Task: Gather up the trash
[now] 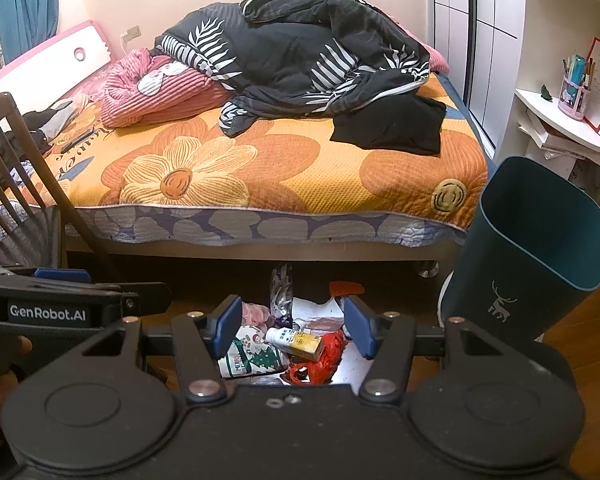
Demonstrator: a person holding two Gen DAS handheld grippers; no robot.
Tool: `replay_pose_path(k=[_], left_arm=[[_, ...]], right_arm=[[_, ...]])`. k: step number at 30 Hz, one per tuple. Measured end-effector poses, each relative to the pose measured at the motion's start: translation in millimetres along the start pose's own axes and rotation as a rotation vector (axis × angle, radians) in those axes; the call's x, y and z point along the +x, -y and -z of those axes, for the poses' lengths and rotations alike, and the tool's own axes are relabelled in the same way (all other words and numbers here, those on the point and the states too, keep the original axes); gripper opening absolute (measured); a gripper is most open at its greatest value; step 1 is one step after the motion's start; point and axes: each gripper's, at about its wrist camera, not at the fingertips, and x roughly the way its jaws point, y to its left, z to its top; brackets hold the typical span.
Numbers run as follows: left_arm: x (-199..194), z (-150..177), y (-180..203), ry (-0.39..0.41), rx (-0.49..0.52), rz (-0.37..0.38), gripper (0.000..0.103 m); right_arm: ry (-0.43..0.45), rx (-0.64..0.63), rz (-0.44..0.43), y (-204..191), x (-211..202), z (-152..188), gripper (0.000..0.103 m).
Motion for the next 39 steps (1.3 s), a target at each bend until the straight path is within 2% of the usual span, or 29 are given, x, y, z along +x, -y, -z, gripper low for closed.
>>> replay_pose_path(k=[13, 39], left_arm=[[-8.0, 1.4, 6.3, 0.048, 0.029, -0.019, 0.103], [-8.3, 3.0, 8.2, 0.051, 0.029, -0.019, 0.103]], right_arm=[[0.019, 0.003, 0.006, -0.1, -2.4, -0.2, 0.057], [0.02, 0.006, 0.008, -0.8, -4.4, 2.2, 0.057]])
